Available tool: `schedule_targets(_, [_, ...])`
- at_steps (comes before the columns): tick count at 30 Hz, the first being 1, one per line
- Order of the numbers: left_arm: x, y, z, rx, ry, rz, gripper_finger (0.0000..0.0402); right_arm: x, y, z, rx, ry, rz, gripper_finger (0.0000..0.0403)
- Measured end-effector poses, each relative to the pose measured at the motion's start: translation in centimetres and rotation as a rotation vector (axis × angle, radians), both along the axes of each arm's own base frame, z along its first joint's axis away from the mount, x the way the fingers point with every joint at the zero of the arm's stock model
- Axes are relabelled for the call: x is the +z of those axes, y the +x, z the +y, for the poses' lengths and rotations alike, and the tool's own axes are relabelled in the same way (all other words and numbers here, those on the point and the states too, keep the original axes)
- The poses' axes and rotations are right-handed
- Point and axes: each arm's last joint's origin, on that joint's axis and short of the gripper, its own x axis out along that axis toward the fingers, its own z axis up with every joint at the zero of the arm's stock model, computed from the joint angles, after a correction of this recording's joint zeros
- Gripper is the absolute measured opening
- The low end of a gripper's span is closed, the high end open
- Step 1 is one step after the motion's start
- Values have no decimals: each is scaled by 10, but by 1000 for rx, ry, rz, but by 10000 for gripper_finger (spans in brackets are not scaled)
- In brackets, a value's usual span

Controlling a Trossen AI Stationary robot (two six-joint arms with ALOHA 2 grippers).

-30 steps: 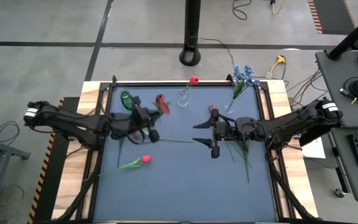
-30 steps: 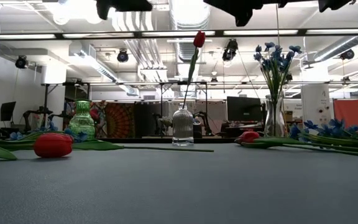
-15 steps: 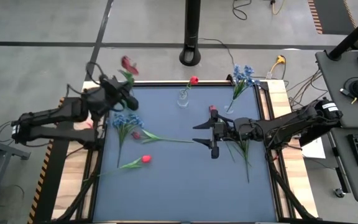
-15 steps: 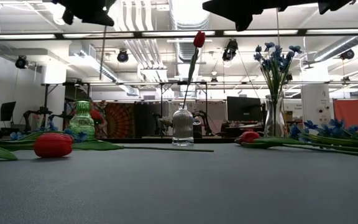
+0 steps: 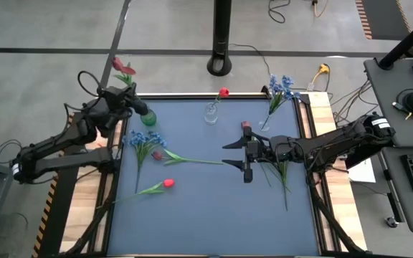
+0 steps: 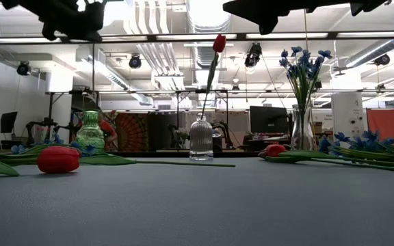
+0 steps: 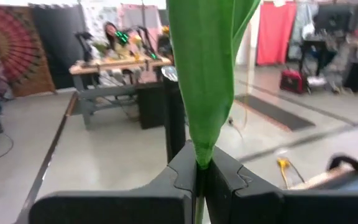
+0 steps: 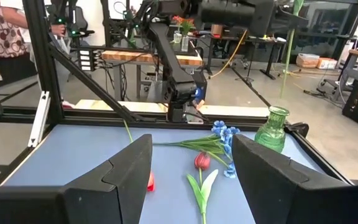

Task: Sort flowers into vase by color
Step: Put the center dark red flower into the green vase

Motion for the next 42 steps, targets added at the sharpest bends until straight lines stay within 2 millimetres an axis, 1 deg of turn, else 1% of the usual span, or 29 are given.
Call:
schedule_targets(5, [-15, 0, 9, 55, 13, -24, 0, 0, 0, 0, 0, 6, -1, 215])
schedule_targets(9, [-25, 0, 11, 68, -2, -18, 0, 0, 0, 0, 0, 8, -1, 215])
schedule_targets(15, [-29, 1, 12, 68, -23, -11, 0, 0, 0, 0, -8, -3, -1, 215])
schedule_targets(27, [-46, 6, 16, 99, -65, 49, 0, 0, 0, 0, -10, -3, 0, 215])
schedule_targets(40, [-46, 6, 16, 106, -63, 43, 0, 0, 0, -1, -21, -4, 0, 215])
schedule_targets(42, [-46, 6, 16, 106, -67, 35, 6, 0, 0, -1, -21, -4, 0, 215])
